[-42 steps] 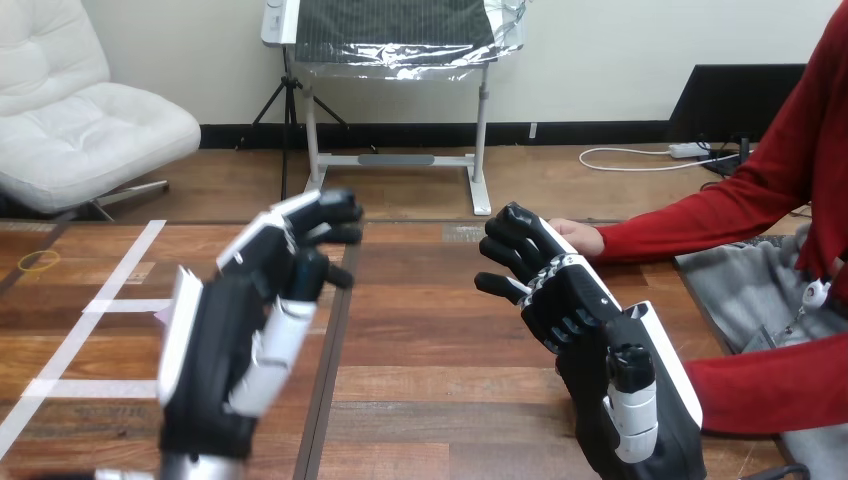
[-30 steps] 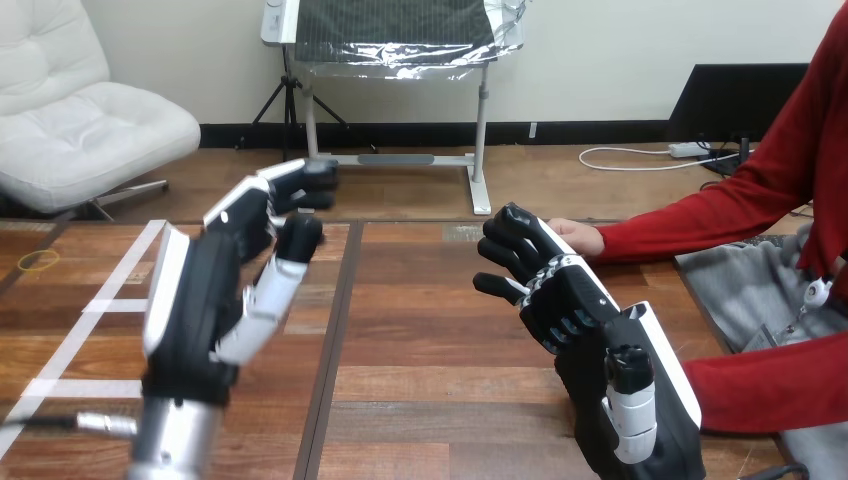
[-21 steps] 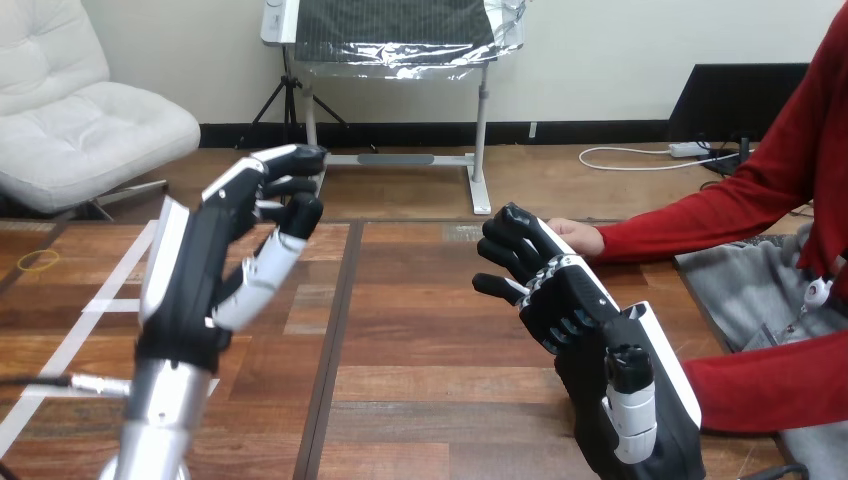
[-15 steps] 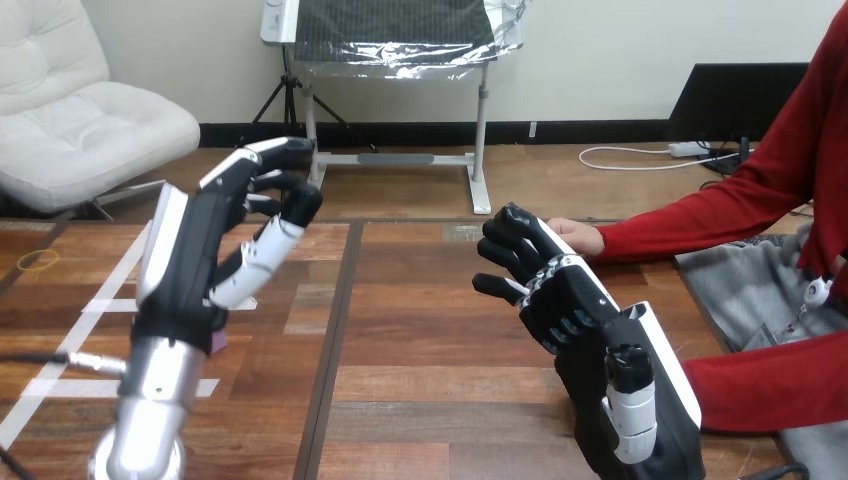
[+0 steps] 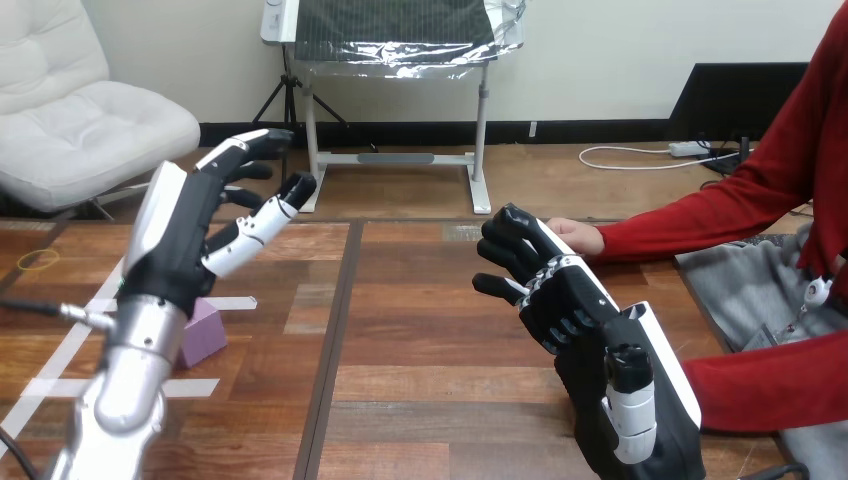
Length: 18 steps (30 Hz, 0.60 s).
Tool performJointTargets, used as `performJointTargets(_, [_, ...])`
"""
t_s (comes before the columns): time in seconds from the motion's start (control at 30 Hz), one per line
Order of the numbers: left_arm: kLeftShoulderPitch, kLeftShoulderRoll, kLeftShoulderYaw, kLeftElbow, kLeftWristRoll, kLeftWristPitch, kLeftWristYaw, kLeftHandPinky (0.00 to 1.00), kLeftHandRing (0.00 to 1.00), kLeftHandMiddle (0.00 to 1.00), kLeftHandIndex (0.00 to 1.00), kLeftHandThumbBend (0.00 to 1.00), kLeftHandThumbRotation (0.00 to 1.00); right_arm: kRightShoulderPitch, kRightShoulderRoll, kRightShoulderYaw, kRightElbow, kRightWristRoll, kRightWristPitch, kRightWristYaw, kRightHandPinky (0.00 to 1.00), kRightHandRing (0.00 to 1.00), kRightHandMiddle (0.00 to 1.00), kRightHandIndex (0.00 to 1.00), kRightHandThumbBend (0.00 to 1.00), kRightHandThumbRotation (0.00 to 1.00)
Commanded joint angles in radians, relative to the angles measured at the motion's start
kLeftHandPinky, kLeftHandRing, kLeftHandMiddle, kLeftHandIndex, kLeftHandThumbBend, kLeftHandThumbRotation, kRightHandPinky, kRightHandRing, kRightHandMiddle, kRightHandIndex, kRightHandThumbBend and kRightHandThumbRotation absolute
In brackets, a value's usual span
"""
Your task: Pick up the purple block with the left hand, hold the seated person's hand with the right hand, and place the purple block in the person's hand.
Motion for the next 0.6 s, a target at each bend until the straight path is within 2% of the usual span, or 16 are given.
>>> performJointTargets(0.0, [-0.185, 0.074, -0.03, 0.113, 0.066, 0.038, 0.025, 0.69, 0.8, 0.83, 0.82, 0.61, 0.78, -0.05, -0.003, -0.014, -0.044, 0.004, -0.034, 0.006, 0.85, 0.92, 0.91, 0.91, 0.77, 1.0])
performJointTargets(0.23, [-0.251, 0.091, -0.042, 0.218, 0.097, 0.056, 0.026, 0.69, 0.81, 0.84, 0.83, 0.61, 0.75, -0.044, -0.004, -0.017, -0.05, 0.001, -0.035, 0.002, 0.85, 0.91, 0.91, 0.91, 0.76, 1.0])
performJointTargets(0.57, [-0.347, 0.118, -0.086, 0.365, 0.149, 0.105, 0.033, 0.7, 0.82, 0.84, 0.85, 0.62, 0.73, -0.034, -0.006, -0.018, -0.066, 0.002, -0.022, -0.003, 0.85, 0.91, 0.9, 0.91, 0.77, 1.0])
